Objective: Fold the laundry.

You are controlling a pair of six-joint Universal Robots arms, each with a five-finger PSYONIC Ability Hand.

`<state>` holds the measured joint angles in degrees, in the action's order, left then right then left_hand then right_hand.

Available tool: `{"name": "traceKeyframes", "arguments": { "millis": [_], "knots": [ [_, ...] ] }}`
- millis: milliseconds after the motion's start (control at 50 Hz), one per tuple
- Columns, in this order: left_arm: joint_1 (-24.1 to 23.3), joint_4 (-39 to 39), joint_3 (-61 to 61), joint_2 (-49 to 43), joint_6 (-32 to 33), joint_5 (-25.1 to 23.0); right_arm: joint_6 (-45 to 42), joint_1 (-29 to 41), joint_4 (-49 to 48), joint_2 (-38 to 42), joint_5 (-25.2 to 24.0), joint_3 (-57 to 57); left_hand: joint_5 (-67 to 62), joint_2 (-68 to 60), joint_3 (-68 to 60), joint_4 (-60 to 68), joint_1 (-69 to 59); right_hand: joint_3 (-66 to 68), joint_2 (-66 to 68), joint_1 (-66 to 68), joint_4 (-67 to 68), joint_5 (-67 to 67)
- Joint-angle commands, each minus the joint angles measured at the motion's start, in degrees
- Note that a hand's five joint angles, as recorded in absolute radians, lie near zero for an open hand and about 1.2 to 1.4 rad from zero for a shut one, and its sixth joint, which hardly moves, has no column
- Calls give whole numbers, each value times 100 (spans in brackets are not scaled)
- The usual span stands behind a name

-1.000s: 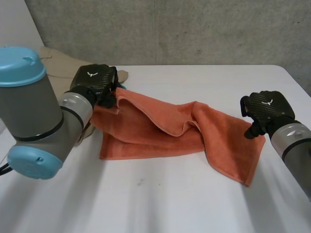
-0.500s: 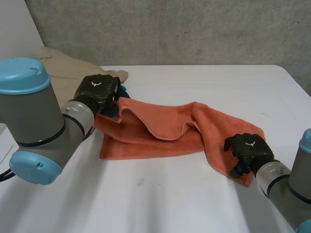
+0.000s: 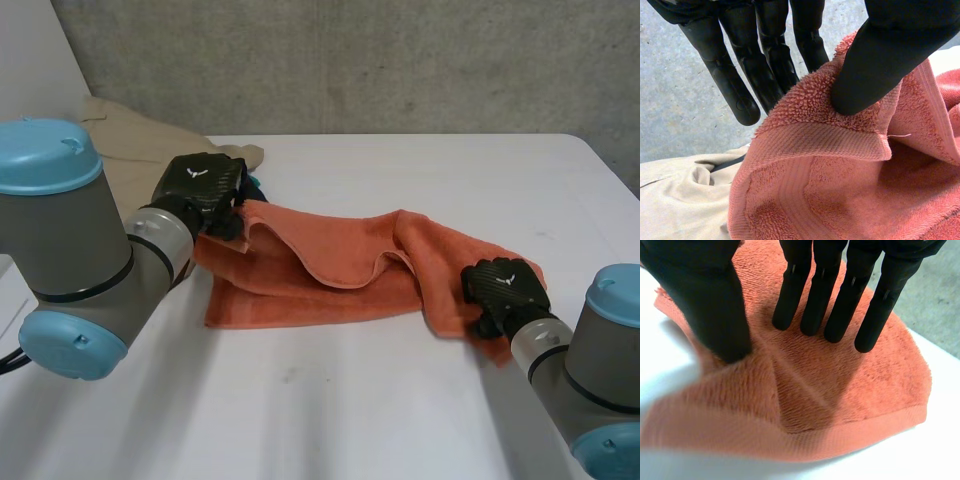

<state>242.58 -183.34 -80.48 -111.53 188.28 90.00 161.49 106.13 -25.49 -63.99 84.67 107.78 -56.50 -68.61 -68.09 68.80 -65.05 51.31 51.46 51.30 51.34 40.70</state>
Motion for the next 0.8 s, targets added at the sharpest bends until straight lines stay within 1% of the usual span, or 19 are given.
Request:
{"name": "traceKeyframes", "arguments": {
  "millis": [20,140,200,280,300,340,360,380,440,460,480,540,560,600,620,660,740,760,800],
  "knots": [
    [0,0,-3,0,-2,0,-364,-5,-140,62,-20,-108,-1350,-1139,-1191,1120,-1495,2819,2804,2820,2815,2880],
    [0,0,6,0,-2,0,-390,-75,-35,-25,-46,-345,-1350,-1139,-1191,1120,-1495,2869,2854,2870,2866,2930],
    [-1,17,15,26,7,0,-399,-84,210,-122,-47,-442,-1350,-1139,-1191,1120,-1495,2869,2854,2870,2866,2930],
    [0,88,67,228,42,0,-732,-110,1412,-1008,-64,-907,-1350,-1139,-1191,1120,-1495,2869,2854,2870,2866,2930],
    [17,105,93,350,51,0,-1064,-145,2138,-1410,-82,-1239,-1350,-1139,-1191,1120,-1495,2869,2854,2870,2866,2930],
    [122,184,102,667,95,0,-1452,-259,2932,-1729,-82,-1653,-1350,-1139,-1191,1120,-1495,2869,2854,2870,2866,2930],
    [183,245,102,781,112,0,-1645,-355,3310,-1835,-90,-1855,-1350,-1139,-1191,1120,-1495,2869,2854,2870,2866,2930],
    [254,342,120,878,139,0,-2021,-600,3984,-1932,-91,-2240,-1350,-1139,-1191,1120,-1495,2869,2854,2870,2866,2930],
    [517,886,234,1177,375,-26,-2533,-1075,4823,-2003,-134,-2717,-1350,-1139,-1191,1120,-1495,2869,2854,2870,2866,2930],
    [588,1053,269,1238,463,-44,-2796,-1321,5252,-2012,-161,-2954,-1350,-1139,-1191,1120,-1495,2869,2854,2870,2866,2930],
    [667,1359,322,1300,655,-78,-2929,-1436,5413,-2012,-170,-3034,-1350,-1139,-1191,1120,-1495,2869,2854,2870,2866,2930],
    [720,1722,322,1301,964,-201,-3315,-1709,5747,-2003,-196,-3097,-1350,-1139,-1191,1120,-1495,2869,2854,2870,2866,2930],
    [738,1888,279,1274,1183,-289,-3378,-1727,5783,-1994,-187,-3079,-1350,-1139,-1191,1120,-1495,2869,2854,2870,2866,2930],
    [764,1977,208,1222,1386,-342,-3510,-1736,5810,-1907,-196,-2983,-1350,-1139,-1191,1120,-1495,2869,2854,2870,2866,2930],
    [764,1986,121,1047,1552,-360,-3528,-1728,5801,-1880,-205,-2939,-1350,-1139,-1191,1120,-1495,2869,2854,2870,2866,2930],
    [764,1925,94,810,1676,-360,-3580,-1727,5792,-1810,-196,-2842,-1350,-1139,-1191,1120,-1495,2869,2854,2870,2866,2930],
    [738,1635,269,115,1774,-343,-3554,-1684,5670,-1249,-134,-2885,-1350,-1139,-1191,1120,-1495,2869,2854,2870,2866,2930],
    [694,1548,383,-43,1782,-351,-3485,-1631,5530,-1012,-134,-3025,-1350,-1139,-1191,1120,-1495,2869,2854,2870,2866,2930],
    [668,1258,760,-403,1817,-334,-3458,-1552,5319,-800,-100,-3201,-1350,-1139,-1191,1120,-1495,2869,2854,2870,2866,2930]
  ]
}}
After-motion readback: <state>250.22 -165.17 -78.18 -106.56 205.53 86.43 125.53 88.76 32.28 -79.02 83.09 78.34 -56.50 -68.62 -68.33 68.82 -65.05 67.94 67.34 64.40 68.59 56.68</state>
